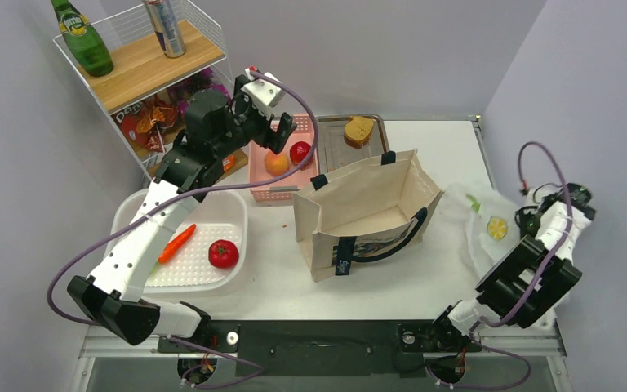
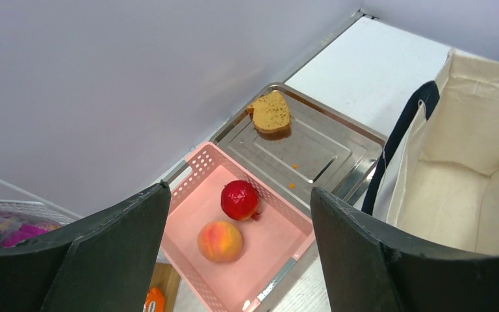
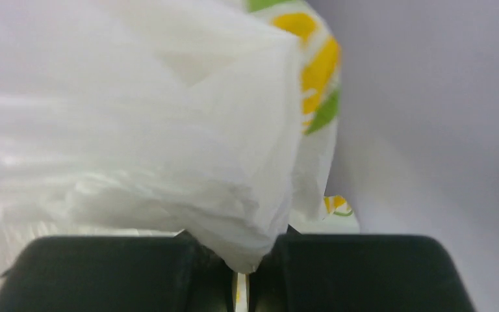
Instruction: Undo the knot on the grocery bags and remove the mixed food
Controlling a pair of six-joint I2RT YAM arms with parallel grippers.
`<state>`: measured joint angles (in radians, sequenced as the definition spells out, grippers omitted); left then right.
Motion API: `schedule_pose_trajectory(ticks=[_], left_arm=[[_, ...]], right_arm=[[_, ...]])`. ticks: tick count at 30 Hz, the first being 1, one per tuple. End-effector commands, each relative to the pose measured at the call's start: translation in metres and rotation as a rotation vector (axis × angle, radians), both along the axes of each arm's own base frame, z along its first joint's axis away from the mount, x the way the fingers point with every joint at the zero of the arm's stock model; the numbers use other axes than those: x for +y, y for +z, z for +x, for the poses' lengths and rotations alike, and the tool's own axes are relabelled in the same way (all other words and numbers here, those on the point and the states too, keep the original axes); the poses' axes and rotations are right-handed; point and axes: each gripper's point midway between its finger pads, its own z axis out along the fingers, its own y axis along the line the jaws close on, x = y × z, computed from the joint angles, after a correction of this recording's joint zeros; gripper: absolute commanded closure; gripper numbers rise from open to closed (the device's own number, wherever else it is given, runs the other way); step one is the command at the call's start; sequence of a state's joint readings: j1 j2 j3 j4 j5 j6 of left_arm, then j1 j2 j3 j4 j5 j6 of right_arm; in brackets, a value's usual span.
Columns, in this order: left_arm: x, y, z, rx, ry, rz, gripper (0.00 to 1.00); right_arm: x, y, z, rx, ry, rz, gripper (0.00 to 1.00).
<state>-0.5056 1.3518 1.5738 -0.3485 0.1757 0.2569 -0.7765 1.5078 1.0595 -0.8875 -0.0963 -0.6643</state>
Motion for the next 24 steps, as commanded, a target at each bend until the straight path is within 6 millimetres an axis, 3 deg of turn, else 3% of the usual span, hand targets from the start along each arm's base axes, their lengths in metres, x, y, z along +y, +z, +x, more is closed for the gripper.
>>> schedule_pose_trajectory(ticks=[1,3,4,5,6,7,8,9,10,11,12,13,14,15,18,21,24], left_arm=[[-0.009,0.037,-0.002,-0.023,-0.045,-0.112,0.23],[-0.013,0.04,0.0,-0.019,-0.056,-0.132,0.23],[-0.015,0.038,0.003,-0.01,-0.057,-0.134,0.23],[-0.016,0.042,0.004,-0.012,-0.057,-0.143,0.23],[-0.017,0.04,0.006,-0.005,-0.056,-0.142,0.23],[-0.018,0.04,0.007,-0.004,-0.058,-0.143,0.23],[-0.019,0.038,0.008,0.0,-0.057,-0.143,0.23],[-0.019,0.037,0.008,0.004,-0.056,-0.145,0.23],[-0.02,0.035,0.009,0.009,-0.056,-0.145,0.24],[-0.02,0.033,0.009,0.016,-0.057,-0.15,0.24],[-0.021,0.032,0.01,0.02,-0.058,-0.154,0.24],[-0.022,0.031,0.01,0.027,-0.057,-0.161,0.24],[-0.022,0.03,0.012,0.028,-0.055,-0.165,0.24],[-0.023,0.029,0.013,0.031,-0.053,-0.171,0.24],[-0.017,0.033,0.018,0.025,-0.014,-0.183,0.24],[-0.006,0.033,0.023,0.033,0.028,-0.202,0.24],[0.013,0.032,0.028,0.06,0.08,-0.237,0.24]], right_arm=[[0.021,0.128,0.054,-0.472,-0.007,0.029,1.0],[0.042,0.197,0.077,-0.709,0.024,0.058,1.0],[0.049,0.219,0.082,-0.777,0.028,0.065,1.0],[0.064,0.261,0.09,-0.916,0.031,0.094,1.0],[0.074,0.282,0.094,-0.992,-0.024,0.153,1.0],[0.086,0.323,0.098,-1.124,0.035,0.141,1.0],[0.097,0.346,0.1,-1.203,-0.028,0.223,1.0],[0.111,0.385,0.101,-1.333,0.043,0.213,1.0],[0.123,0.404,0.1,-1.395,0.012,0.298,1.0],[0.138,0.436,0.1,-1.492,0.098,0.306,1.0],[0.151,0.452,0.1,-1.536,0.073,0.406,1.0],[0.167,0.481,0.099,-1.641,0.175,0.42,1.0],[0.188,0.494,0.099,-1.669,0.186,0.554,1.0],[0.199,0.513,0.097,-1.733,0.252,0.574,1.0],[0.255,0.521,0.102,-1.693,0.376,0.766,1.0],[0.292,0.495,0.112,-1.606,0.435,0.868,1.0],[0.331,0.448,0.123,-1.46,0.467,0.933,1.0]])
